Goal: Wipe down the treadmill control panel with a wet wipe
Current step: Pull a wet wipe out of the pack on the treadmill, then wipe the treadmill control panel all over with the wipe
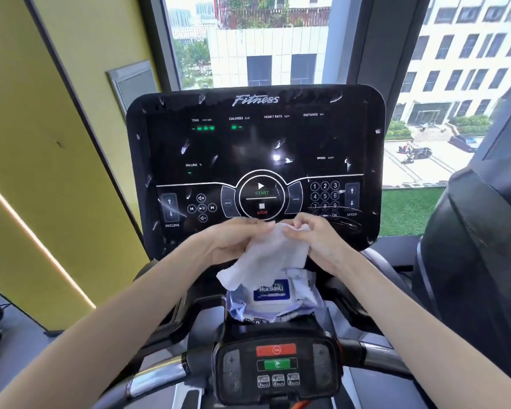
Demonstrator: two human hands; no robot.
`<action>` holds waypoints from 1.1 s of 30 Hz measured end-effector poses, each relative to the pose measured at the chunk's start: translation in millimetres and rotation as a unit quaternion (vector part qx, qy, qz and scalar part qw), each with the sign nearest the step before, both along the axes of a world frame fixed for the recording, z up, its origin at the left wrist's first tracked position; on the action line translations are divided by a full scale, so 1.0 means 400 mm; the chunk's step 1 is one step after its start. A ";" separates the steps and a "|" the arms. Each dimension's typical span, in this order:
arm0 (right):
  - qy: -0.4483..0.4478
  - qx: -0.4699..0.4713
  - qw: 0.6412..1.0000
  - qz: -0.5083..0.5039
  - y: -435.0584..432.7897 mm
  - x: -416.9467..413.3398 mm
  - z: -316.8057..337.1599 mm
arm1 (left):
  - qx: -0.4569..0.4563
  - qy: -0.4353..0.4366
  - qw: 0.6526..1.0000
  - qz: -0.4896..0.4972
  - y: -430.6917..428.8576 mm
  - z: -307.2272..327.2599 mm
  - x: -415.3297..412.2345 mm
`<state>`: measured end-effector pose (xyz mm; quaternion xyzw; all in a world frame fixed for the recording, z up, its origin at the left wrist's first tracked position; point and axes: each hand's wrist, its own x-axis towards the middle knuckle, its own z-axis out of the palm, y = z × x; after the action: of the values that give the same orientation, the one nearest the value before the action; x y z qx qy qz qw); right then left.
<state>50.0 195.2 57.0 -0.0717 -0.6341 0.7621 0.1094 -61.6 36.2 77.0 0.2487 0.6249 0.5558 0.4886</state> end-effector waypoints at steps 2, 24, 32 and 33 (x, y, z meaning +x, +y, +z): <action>0.008 0.035 0.999 0.004 -0.006 -0.004 0.013 | 0.020 -0.040 0.998 0.050 0.010 0.014 -0.001; -0.100 -0.048 0.990 0.086 0.006 -0.006 0.026 | 0.100 0.217 0.967 0.092 0.001 0.137 -0.033; -0.016 -0.306 0.940 0.150 -0.054 -0.035 0.024 | 0.193 0.131 0.918 0.322 -0.027 0.159 -0.065; -0.020 -0.265 0.955 0.131 -0.061 -0.041 0.036 | 0.188 0.127 0.918 0.324 -0.034 0.160 -0.069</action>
<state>33.7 170.7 71.5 -0.0296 -0.4150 0.9090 -0.0268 -89.1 22.7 141.1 0.1877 0.6121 0.7548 0.1428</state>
